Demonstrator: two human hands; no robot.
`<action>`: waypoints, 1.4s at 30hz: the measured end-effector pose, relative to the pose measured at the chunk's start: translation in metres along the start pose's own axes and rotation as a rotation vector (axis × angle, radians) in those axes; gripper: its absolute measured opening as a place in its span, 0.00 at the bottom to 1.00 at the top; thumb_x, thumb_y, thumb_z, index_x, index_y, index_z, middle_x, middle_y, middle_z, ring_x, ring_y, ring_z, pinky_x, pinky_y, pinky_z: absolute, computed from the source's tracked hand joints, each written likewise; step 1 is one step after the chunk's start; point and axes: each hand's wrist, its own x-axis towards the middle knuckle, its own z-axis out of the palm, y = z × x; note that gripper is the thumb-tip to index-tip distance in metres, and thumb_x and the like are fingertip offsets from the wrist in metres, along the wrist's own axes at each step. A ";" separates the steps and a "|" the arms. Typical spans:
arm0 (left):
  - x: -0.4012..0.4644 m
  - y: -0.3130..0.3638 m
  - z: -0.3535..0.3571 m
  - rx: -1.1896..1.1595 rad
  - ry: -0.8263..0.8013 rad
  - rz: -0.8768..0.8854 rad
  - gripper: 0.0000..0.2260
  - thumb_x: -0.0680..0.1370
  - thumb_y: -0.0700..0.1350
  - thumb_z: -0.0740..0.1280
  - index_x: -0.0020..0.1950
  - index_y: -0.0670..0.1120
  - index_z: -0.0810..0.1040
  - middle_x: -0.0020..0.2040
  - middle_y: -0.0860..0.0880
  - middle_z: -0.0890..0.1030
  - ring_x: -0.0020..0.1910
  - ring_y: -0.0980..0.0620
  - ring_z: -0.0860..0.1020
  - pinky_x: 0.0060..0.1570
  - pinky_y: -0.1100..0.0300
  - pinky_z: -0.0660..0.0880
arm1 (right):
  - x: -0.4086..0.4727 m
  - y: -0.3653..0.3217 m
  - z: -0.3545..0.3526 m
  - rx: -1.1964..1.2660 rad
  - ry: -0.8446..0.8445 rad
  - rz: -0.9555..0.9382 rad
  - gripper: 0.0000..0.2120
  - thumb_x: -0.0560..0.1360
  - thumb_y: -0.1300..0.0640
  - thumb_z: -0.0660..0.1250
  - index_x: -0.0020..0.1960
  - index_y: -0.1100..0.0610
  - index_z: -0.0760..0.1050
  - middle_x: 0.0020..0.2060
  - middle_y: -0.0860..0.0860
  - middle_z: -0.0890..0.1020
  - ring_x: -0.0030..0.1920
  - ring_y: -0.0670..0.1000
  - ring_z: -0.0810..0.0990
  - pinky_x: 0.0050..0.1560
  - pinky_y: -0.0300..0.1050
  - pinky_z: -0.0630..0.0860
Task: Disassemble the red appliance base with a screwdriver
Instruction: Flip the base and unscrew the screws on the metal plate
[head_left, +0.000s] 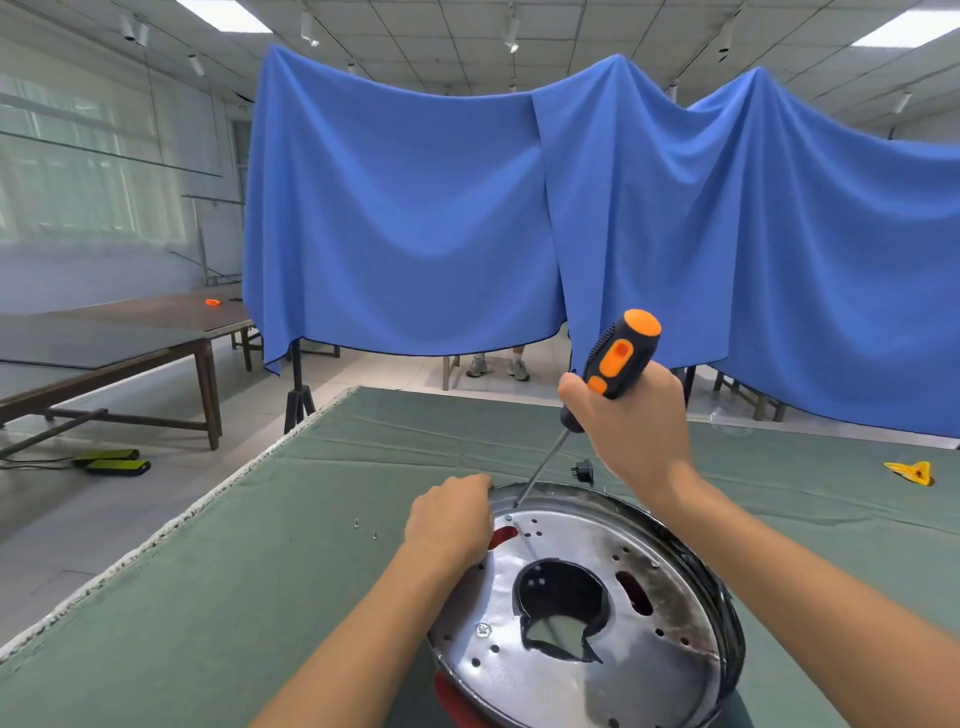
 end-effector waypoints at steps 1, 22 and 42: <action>0.000 0.000 0.000 -0.002 -0.003 -0.002 0.15 0.76 0.41 0.59 0.63 0.48 0.72 0.58 0.44 0.78 0.55 0.41 0.76 0.44 0.55 0.66 | -0.001 0.001 0.002 -0.001 -0.004 0.002 0.15 0.67 0.63 0.68 0.29 0.64 0.62 0.21 0.50 0.66 0.26 0.48 0.62 0.27 0.46 0.65; -0.001 0.001 0.002 -0.005 -0.010 0.001 0.13 0.77 0.43 0.60 0.61 0.47 0.71 0.55 0.44 0.79 0.53 0.41 0.77 0.44 0.54 0.67 | 0.000 0.007 0.010 -0.021 -0.052 0.009 0.15 0.66 0.63 0.67 0.27 0.60 0.63 0.19 0.46 0.65 0.24 0.47 0.61 0.24 0.38 0.62; 0.004 0.012 -0.008 -0.674 0.101 0.042 0.09 0.76 0.46 0.65 0.54 0.53 0.80 0.49 0.56 0.81 0.54 0.56 0.76 0.54 0.56 0.73 | 0.055 -0.018 0.033 -0.136 -0.439 0.329 0.09 0.69 0.55 0.69 0.34 0.57 0.72 0.28 0.49 0.81 0.22 0.44 0.68 0.28 0.38 0.68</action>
